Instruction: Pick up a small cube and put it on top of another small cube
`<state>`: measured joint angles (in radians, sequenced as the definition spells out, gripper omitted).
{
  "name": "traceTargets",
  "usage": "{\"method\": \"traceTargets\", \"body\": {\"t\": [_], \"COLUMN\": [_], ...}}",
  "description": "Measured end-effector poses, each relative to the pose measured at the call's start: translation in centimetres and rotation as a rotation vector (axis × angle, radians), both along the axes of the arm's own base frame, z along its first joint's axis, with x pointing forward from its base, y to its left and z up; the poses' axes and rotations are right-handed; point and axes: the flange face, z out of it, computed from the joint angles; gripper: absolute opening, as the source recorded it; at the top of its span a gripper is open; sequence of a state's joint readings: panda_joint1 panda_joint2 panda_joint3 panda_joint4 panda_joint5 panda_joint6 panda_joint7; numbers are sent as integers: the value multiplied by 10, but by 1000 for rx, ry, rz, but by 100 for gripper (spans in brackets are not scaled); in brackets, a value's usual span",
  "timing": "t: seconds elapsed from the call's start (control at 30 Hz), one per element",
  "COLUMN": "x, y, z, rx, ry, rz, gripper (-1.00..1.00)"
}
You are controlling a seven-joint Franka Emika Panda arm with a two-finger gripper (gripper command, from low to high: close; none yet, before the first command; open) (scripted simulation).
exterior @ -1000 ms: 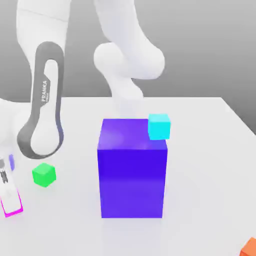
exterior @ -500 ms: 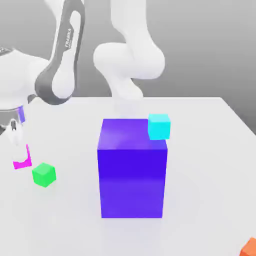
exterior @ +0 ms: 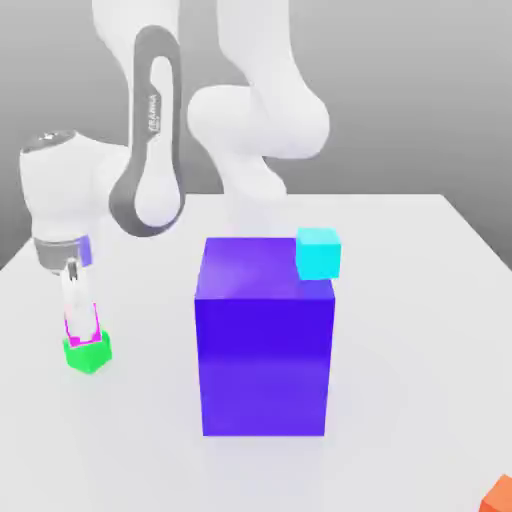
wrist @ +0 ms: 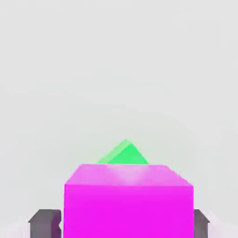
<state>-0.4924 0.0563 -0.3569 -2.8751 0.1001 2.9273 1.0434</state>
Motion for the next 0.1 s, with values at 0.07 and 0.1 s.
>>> {"method": "traceTargets", "body": {"t": [0.07, 0.1], "x": [-1, -1], "y": [0, -1], "z": [-3, 1], "rx": [0, 0], "ry": [1, 0], "rz": [-2, -5], "gripper": [100, 100]}}
